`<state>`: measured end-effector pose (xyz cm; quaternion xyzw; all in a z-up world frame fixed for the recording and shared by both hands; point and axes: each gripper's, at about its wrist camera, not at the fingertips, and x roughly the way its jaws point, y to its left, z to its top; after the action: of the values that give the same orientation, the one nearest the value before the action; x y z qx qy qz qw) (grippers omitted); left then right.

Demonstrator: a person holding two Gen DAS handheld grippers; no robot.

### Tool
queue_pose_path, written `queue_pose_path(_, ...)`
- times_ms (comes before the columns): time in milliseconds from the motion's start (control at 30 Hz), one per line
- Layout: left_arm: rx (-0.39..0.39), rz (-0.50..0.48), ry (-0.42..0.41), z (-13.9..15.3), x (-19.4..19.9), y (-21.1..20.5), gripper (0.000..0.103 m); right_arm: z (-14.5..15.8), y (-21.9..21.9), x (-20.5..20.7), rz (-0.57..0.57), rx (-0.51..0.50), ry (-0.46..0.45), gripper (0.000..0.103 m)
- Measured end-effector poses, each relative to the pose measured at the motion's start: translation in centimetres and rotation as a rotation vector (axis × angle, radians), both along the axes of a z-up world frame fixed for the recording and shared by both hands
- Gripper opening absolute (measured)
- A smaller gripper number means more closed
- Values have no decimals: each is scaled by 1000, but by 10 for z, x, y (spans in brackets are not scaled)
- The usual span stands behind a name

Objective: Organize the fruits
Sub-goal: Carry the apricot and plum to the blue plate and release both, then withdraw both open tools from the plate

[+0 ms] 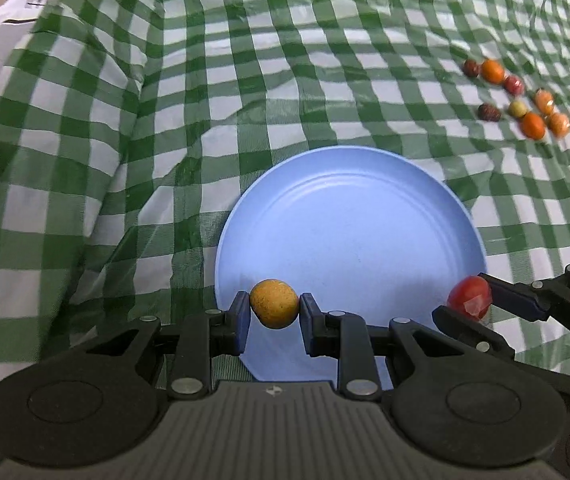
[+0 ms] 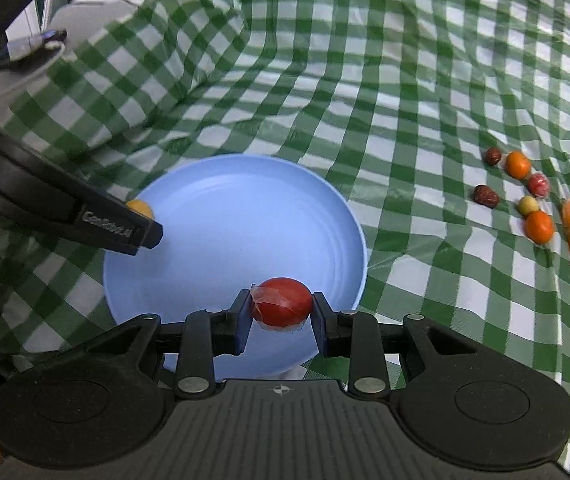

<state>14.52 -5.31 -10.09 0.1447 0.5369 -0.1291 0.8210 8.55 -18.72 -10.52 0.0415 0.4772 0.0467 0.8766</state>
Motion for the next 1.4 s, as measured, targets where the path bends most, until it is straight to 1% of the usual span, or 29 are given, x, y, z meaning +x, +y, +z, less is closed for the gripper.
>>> queue_pose_path(33,5,-3,2,-3,2,-1,29,-2,1,3,5,0,3,33)
queue_pose_path(67,2,-7,1,-3,4,-1,32,-4,2,5,11,1,2,34)
queue_pose_path(100,-2,-16,0,-3,5,-2,54,-4,2,7,18,1,-1,37)
queue_pose_path(133,-3,-17,-6,-2,6,-2,87,-3,2,9,21,-5,-7,51)
queue_pose_path(167,-3,-9,-29,1,5,-2,99,-1,2,10,19,-17,-24,67)
queue_pose_path(200,-9,-3,-62,6,3,-1,103,3,2,10,17,-29,-45,74)
queue_pose_path(233,-18,-7,-92,12,0,0,103,8,1,9,16,-37,-62,83)
queue_pose_path(267,-24,-22,-96,16,-3,1,103,13,0,8,18,-42,-74,88)
queue_pose_path(300,-25,-34,-90,20,-5,1,103,17,-1,6,20,-44,-77,89)
queue_pose_path(367,-19,-39,-95,28,-14,5,103,26,-3,-2,18,-34,-71,94)
queue_pose_path(433,-15,-37,-116,37,-28,12,103,36,-6,-15,2,0,-62,97)
queue_pose_path(533,-24,-18,-114,51,-54,28,103,51,-3,-39,-13,72,-33,99)
queue_pose_path(600,-23,-2,-109,58,-71,35,103,59,0,-56,-26,107,-23,100)
queue_pose_path(667,-24,19,-115,64,-88,43,103,68,5,-70,-36,124,-31,102)
queue_pose_path(767,-44,48,-122,75,-109,51,103,81,12,-85,-34,106,-77,102)
queue_pose_path(833,-60,84,-142,82,-119,56,103,88,16,-90,-26,90,-102,102)
queue_pose_path(933,-76,102,-159,91,-131,58,103,99,18,-101,-35,80,-136,102)
queue_pose_path(1033,-77,117,-193,100,-143,63,103,109,18,-115,-53,67,-171,102)
queue_pose_path(1233,-74,124,-222,111,-162,67,103,118,15,-132,-86,56,-207,102)
queue_pose_path(1400,-79,122,-247,119,-172,66,103,124,18,-140,-86,50,-231,102)
